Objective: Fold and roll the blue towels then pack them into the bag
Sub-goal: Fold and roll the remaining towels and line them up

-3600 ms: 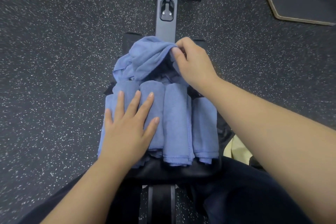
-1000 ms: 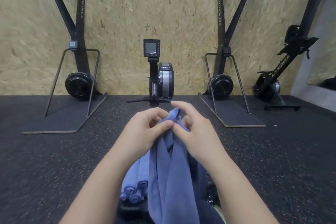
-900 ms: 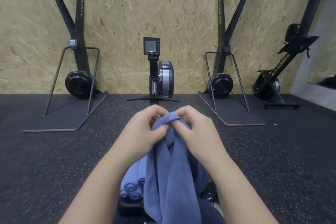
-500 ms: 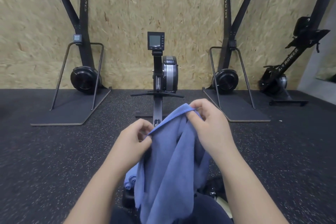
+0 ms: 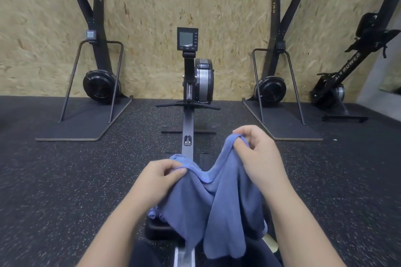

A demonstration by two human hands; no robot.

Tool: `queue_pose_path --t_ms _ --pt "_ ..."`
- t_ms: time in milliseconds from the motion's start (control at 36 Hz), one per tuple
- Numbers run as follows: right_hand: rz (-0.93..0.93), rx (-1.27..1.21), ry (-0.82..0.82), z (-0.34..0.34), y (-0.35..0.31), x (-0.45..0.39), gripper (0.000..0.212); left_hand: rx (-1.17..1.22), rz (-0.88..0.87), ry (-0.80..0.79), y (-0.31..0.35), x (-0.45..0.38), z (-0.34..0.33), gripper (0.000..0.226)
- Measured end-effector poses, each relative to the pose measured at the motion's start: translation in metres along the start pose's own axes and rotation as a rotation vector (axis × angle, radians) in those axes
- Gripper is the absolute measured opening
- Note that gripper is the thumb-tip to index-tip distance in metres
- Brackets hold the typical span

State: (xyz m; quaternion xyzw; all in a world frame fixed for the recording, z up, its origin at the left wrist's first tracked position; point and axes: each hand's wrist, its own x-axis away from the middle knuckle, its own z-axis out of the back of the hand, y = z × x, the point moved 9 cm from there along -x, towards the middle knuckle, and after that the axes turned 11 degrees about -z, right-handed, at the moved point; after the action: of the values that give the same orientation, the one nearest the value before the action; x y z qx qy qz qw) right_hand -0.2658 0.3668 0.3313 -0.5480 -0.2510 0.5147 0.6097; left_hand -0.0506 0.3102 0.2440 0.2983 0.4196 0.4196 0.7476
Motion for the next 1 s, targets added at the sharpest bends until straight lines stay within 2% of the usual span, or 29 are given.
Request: queue_pose_path --t_ms 167,278,417,639,750,889,1000 --pt "-0.033 0.233 -0.21 -0.024 0.005 0.009 0.034 -0.058 -0.167 0.112 0.062 -0.001 0.02 0.027" --pt "0.05 0.287 -0.256 -0.036 -0.007 0.016 0.019 -0.044 -0.193 0.084 0.088 0.003 0.018 0.029" --pt "0.194 0.264 -0.282 -0.048 -0.025 0.027 0.02 -0.187 -0.217 0.067 0.101 0.008 0.014 0.033" --pt "0.31 0.238 -0.213 -0.051 -0.033 0.032 0.012 -0.348 -0.154 0.086 0.103 0.01 0.018 0.014" --pt "0.371 0.298 -0.079 -0.046 -0.032 0.033 0.011 -0.372 -0.155 0.154 0.103 0.013 0.023 0.009" --pt "0.24 0.358 -0.029 -0.037 -0.016 0.025 0.018 -0.317 -0.164 0.217 0.102 0.016 0.03 0.016" --pt "0.118 0.283 -0.057 -0.032 0.001 0.022 0.013 -0.253 -0.142 0.29 0.095 0.017 0.041 0.018"
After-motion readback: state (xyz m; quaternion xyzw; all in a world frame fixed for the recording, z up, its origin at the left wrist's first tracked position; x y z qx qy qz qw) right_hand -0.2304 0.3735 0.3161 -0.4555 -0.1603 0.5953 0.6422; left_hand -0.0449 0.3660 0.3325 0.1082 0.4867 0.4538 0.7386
